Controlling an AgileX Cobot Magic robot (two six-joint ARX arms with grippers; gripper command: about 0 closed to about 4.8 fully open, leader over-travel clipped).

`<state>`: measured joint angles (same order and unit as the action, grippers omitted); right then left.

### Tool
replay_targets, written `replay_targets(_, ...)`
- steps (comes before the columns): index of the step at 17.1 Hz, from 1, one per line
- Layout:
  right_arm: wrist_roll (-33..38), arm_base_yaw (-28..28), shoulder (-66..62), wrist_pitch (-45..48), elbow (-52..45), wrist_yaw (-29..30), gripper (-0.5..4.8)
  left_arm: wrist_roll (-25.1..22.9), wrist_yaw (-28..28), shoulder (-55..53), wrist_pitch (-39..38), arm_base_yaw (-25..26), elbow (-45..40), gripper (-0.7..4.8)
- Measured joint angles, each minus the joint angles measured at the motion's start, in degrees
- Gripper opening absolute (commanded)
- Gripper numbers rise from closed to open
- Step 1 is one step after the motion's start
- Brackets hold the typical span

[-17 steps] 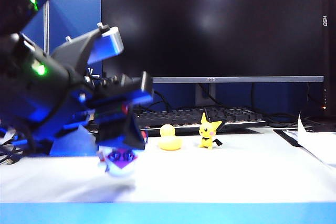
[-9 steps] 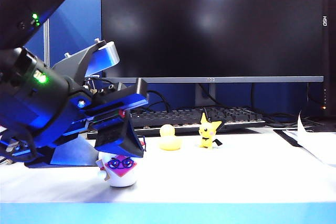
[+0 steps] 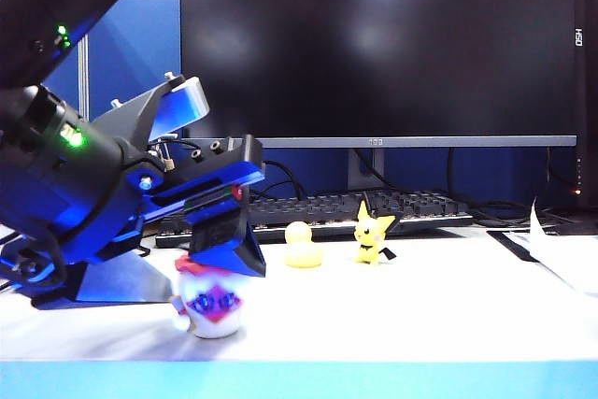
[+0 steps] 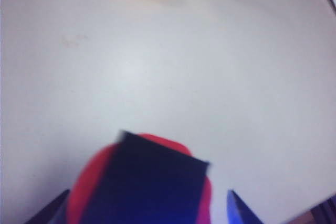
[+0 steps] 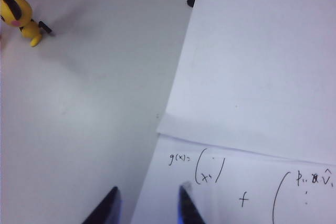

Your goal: Pick up the doll with a different color than the other dolls and place it near you.

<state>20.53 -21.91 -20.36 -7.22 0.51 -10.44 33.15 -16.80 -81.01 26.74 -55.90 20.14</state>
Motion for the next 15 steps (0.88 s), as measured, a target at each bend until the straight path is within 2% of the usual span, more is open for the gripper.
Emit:
replay_targets(2, 0.0, 0.0, 0.0, 0.0, 0.0, 0.0, 1.44, 0.13, 0.35, 0.0, -0.39, -0.02, 0.0, 3.82)
replay_targets(4, 0.0, 0.0, 0.0, 0.0, 0.0, 0.0, 1.44, 0.15, 0.35, 0.02, -0.44, -0.02, 0.02, 4.59)
replay_targets(5, 0.0, 0.0, 0.0, 0.0, 0.0, 0.0, 1.44, 0.15, 0.37, 0.24, -0.39, -0.02, 0.02, 4.77)
replay_targets(9, 0.0, 0.0, 0.0, 0.0, 0.0, 0.0, 1.44, -0.15, 0.37, 0.28, -0.35, -0.02, 0.52, 4.79)
replay_targets(15, 0.0, 0.0, 0.0, 0.0, 0.0, 0.0, 1.44, -5.99, 1.53, 1.25, -5.01, -0.02, 8.33, 4.79)
